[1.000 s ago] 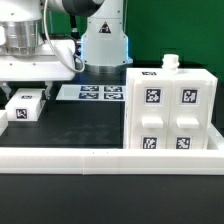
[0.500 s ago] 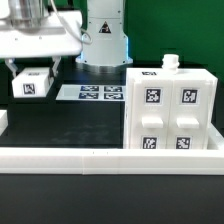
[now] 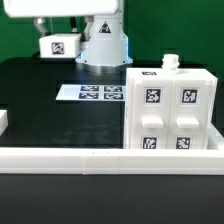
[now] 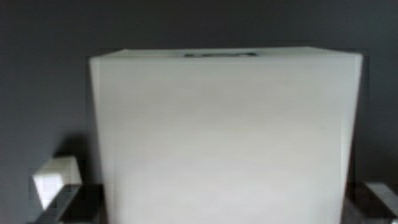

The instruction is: Assemble cabinet

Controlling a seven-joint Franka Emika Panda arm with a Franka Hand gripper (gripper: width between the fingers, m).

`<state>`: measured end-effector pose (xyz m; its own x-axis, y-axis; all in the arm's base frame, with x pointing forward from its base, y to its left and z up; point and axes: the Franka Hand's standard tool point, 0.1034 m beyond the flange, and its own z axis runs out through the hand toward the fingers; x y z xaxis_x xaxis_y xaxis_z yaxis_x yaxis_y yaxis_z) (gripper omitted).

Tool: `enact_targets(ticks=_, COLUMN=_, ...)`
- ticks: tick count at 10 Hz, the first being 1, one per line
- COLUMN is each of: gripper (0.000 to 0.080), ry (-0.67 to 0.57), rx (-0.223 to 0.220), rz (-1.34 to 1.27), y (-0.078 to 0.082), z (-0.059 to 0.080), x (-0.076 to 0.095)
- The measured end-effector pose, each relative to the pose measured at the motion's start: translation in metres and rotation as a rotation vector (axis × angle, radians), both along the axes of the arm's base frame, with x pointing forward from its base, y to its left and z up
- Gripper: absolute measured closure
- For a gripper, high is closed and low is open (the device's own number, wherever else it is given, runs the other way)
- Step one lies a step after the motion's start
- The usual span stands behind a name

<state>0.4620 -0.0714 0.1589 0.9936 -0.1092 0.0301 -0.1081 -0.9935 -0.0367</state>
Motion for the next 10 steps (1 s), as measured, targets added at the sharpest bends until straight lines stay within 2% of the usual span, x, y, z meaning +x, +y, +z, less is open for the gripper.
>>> enact_targets(ticks=2, gripper=0.0236, ry=0.002, rx=0.003, rz=-0.099, y=0.038, z=0.015, x=0.032)
enact_targets(ticks=3, gripper=0.0236, ry=-0.006, rx=0.002, rz=-0.101, y=0.046, z=0.016, x=0.046)
enact_targets(ticks=8, gripper=0.0236, ry=-0.001, rx=0.001, rz=-0.093, y=0.045, z=0.013, x=0.044)
enact_targets(ticks=9, gripper=0.0236, ry=-0.001, rx=-0.001, rz=-0.092, y=0.05, z=0.013, x=0.044)
enact_targets(ticks=10, gripper=0.0236, ry=0.004, rx=0.003, rz=-0.078, y=0.063, z=0.019, x=0.051)
